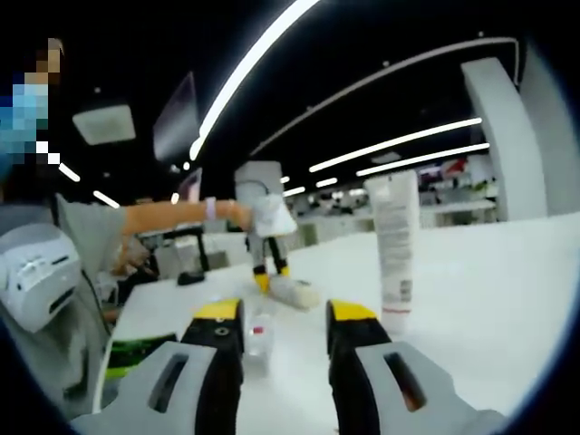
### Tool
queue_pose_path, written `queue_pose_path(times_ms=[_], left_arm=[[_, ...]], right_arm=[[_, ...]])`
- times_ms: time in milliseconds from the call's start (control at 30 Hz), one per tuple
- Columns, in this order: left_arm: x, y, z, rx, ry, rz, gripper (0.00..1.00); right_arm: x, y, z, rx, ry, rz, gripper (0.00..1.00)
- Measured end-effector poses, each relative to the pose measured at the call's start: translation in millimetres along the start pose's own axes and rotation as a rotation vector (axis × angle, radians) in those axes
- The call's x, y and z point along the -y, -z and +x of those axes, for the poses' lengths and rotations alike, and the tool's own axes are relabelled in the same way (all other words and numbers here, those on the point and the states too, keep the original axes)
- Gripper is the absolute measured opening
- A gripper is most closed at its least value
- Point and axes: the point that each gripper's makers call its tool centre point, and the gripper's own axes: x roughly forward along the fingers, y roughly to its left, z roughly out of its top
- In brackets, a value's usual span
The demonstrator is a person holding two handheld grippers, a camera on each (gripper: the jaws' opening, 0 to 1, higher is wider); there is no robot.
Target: Arrange the skincare products in the storage area until every visible bottle or jar stands upright without overlapping.
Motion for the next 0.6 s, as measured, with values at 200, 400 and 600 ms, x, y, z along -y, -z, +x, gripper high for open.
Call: queue_pose_path(times_ms=[200,400,600], left_arm=[[2.1,6.1,-1,-0.065,0.011,-0.086,0.28],[11.4,9.5,-13,-0.128,0.056,-0.115,0.28],[19.1,3.5,-42,-0.117,0.038,-0.115,0.28]], right_arm=[[-2,1.2,2,-0.005,-0.006,0.0,0.33],[-3,3.7,4,-0.014,-0.014,0.006,0.33],[-4,5.1,5,-0.016,-0.016,0.013,0.32]])
